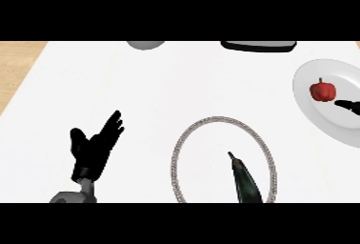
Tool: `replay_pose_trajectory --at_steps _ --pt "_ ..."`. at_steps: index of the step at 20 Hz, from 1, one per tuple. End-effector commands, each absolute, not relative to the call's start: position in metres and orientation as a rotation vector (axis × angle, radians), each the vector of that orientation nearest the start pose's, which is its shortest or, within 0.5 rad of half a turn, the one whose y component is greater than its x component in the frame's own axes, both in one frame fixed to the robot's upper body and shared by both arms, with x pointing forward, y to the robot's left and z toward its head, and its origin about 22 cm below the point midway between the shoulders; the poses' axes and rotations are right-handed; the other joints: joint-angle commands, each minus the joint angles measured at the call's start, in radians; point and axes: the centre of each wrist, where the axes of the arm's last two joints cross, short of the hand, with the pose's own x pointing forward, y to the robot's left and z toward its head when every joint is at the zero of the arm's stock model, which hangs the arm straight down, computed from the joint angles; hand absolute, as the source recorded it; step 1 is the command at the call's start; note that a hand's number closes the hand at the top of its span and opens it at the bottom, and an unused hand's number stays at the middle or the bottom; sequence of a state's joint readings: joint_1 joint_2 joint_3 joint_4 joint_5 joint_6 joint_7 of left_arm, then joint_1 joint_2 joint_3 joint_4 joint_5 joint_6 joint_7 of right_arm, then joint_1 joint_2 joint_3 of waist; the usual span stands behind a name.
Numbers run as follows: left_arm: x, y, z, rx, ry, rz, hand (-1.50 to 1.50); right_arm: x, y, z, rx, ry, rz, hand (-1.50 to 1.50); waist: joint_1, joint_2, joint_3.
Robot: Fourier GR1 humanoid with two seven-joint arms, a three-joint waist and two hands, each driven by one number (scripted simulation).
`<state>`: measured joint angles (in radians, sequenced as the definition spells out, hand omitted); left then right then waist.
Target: Pick the bell pepper from the placemat and place it in the plate
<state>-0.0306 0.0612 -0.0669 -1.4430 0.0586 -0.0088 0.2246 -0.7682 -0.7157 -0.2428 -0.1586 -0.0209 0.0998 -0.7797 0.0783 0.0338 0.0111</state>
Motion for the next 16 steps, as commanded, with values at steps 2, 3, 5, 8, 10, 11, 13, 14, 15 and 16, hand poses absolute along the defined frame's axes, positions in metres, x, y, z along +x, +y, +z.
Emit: replay_pose_trajectory --at_steps 2,3,5,8,10,11,13,14,15,16 --pt "0.242 0.221 -0.028 -0.043 -1.225 -0.051 0.00 0.319 -0.519 0.079 -0.423 -1.791 0.024 -1.50 -0.009 0.000 -0.001" --pt "0.244 0.230 -0.027 -0.029 -1.226 -0.061 0.00 0.313 -0.518 0.065 -0.371 -1.771 0.030 -1.50 -0.014 -0.001 -0.002" --pt "0.251 0.232 -0.025 -0.035 -1.214 -0.039 0.00 0.305 -0.525 0.065 -0.302 -1.778 0.064 -1.50 -0.024 -0.002 -0.002" --pt "0.246 0.226 -0.026 -0.044 -1.218 -0.034 0.00 0.283 -0.544 0.067 -0.238 -1.776 0.103 -1.50 -0.027 -0.004 -0.001" --pt "0.243 0.236 -0.029 -0.025 -1.207 -0.034 0.00 0.268 -0.557 0.070 -0.212 -1.742 0.151 -1.50 -0.032 -0.005 -0.001" --pt "0.247 0.235 -0.022 -0.020 -1.221 -0.052 0.00 0.268 -0.557 0.070 -0.211 -1.755 0.156 -1.50 -0.028 -0.003 0.002" --pt "0.242 0.226 -0.030 -0.032 -1.209 -0.039 0.00 0.258 -0.563 0.067 -0.182 -1.738 0.183 -1.50 -0.039 -0.008 0.000" --pt "0.242 0.226 -0.029 -0.054 -1.211 -0.034 0.00 0.254 -0.562 0.061 -0.190 -1.746 0.195 -1.50 -0.040 -0.008 0.001" --pt "0.241 0.228 -0.025 -0.022 -1.221 -0.034 0.00 0.248 -0.567 0.062 -0.202 -1.730 0.192 -1.50 -0.037 -0.009 0.002" --pt "0.236 0.226 -0.028 -0.038 -1.199 -0.033 0.00 0.239 -0.566 0.050 -0.207 -1.715 0.248 -1.50 -0.042 -0.011 0.002"
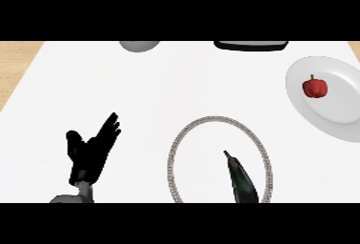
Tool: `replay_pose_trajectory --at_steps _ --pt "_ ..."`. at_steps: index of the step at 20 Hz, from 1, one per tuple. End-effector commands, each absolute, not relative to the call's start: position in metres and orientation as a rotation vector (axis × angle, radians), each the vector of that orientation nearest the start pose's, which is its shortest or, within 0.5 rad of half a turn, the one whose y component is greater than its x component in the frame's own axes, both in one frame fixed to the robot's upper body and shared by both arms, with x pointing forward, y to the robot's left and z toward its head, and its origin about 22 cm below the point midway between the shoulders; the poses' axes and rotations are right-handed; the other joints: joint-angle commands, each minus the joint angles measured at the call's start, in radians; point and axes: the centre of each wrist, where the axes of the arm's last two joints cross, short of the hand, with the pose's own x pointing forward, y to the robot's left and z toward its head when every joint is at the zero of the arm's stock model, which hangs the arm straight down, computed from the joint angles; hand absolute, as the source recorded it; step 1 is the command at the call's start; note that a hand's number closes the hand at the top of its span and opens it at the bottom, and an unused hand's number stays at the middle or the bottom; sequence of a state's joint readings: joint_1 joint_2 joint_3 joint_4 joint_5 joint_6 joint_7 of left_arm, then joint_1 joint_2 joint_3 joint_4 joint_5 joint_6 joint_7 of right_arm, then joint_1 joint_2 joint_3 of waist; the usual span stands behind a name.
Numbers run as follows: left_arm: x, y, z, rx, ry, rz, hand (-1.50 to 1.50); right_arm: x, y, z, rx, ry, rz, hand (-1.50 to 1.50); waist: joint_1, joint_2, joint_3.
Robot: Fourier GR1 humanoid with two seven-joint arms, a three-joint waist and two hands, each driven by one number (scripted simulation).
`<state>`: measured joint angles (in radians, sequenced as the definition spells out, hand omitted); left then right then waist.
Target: Pick the bell pepper from the placemat and place it in the plate
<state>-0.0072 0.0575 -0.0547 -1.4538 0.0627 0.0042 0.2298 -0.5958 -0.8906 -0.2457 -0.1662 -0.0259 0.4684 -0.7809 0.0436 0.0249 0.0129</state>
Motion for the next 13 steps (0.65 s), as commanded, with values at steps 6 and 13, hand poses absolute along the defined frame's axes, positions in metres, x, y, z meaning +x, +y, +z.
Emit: replay_pose_trajectory --at_steps 6,13 --pt "0.235 0.246 -0.028 0.004 -1.203 -0.020 0.00 0.220 -0.583 0.065 -0.255 -1.701 0.304 -1.50 -0.011 -0.004 -0.001" --pt "0.239 0.234 -0.030 -0.022 -1.205 -0.028 0.00 0.204 -0.585 0.051 -0.274 -1.685 0.316 -1.50 -0.019 -0.005 -0.001"
